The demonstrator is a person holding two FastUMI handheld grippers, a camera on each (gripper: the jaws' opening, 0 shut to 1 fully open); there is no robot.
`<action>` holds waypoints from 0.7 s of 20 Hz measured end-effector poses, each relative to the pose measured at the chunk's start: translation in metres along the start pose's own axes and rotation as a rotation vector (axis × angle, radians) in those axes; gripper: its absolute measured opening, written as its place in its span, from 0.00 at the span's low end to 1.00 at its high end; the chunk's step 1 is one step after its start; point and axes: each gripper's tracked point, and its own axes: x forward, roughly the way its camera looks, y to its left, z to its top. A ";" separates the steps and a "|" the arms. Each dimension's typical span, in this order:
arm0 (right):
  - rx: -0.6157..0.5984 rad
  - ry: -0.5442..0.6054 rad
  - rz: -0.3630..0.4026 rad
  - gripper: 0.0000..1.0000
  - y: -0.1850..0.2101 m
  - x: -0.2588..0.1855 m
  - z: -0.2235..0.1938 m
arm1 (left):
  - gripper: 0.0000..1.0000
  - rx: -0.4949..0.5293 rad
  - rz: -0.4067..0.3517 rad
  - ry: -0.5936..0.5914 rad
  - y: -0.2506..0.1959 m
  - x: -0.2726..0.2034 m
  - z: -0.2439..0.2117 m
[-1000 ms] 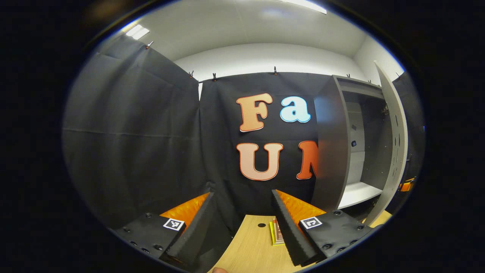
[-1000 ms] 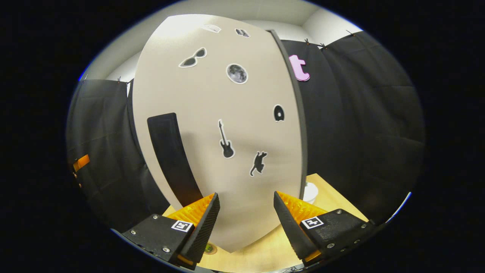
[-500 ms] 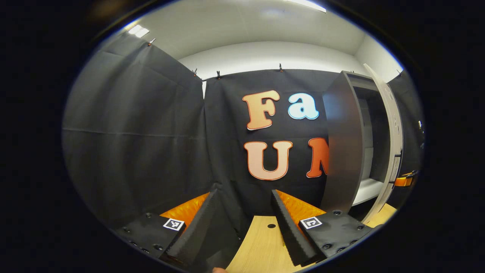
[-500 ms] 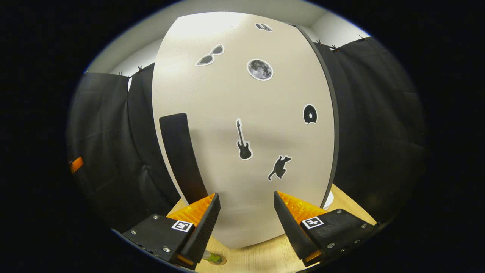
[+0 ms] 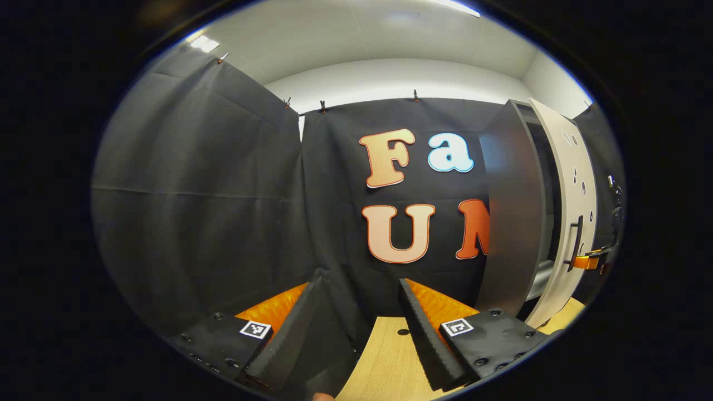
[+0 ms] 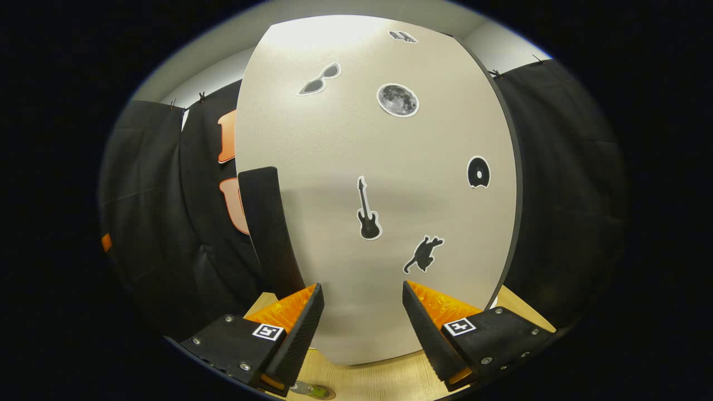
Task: Open the cabinet door with the right hand, grasp the bottle in the cabinet with the left hand and place it on the coaster, then close the cabinet door with the right hand.
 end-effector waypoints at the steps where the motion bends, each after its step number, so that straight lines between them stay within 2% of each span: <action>1: 0.003 -0.003 -0.005 0.89 -0.001 0.003 0.002 | 0.95 0.002 0.000 -0.001 -0.001 0.001 -0.001; 7: -0.002 -0.027 -0.034 0.89 -0.002 0.016 0.011 | 0.94 0.005 -0.003 0.005 -0.006 0.010 0.000; 14: 0.002 -0.022 -0.019 0.87 0.001 0.020 0.012 | 0.95 0.009 -0.008 0.015 -0.015 0.018 -0.001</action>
